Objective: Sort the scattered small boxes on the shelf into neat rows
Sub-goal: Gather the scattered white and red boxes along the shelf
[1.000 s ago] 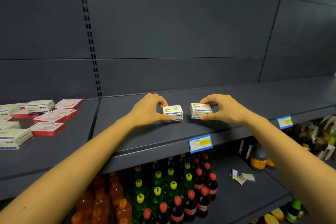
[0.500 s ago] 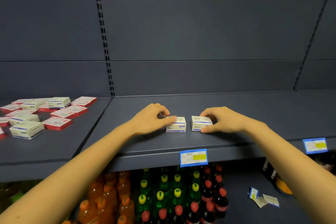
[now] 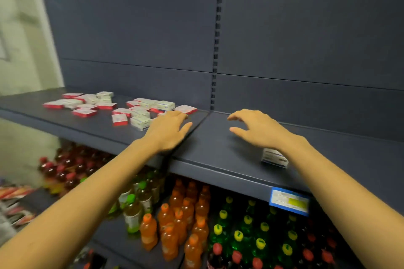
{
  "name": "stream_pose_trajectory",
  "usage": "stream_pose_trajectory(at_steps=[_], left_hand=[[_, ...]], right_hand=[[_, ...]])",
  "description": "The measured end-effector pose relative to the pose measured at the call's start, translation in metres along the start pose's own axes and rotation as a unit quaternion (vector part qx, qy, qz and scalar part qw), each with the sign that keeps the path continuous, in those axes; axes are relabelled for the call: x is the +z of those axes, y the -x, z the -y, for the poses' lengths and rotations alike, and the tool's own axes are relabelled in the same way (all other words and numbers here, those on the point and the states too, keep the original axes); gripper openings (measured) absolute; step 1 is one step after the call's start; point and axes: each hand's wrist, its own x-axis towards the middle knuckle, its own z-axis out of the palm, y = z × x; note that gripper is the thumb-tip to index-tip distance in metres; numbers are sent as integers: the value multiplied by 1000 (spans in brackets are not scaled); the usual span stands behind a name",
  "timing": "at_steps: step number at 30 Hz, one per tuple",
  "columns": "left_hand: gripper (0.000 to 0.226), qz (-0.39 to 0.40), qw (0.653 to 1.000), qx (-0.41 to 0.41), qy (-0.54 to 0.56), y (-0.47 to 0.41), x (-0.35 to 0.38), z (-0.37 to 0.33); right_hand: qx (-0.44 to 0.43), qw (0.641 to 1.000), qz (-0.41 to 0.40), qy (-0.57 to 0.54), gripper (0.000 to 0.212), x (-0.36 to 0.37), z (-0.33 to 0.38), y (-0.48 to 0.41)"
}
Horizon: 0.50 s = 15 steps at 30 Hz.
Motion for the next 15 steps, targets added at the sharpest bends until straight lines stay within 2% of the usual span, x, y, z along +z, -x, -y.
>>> stream_pose_trajectory(at_steps=[8,15], left_hand=[[46,11,993,-108,-53,57,-37,86],[51,26,989,-129,-62,75,-58,164]], right_hand=[[-74,997,34,-10,46,36,90,-53],[-80,996,39,-18,44,63,159,-94]])
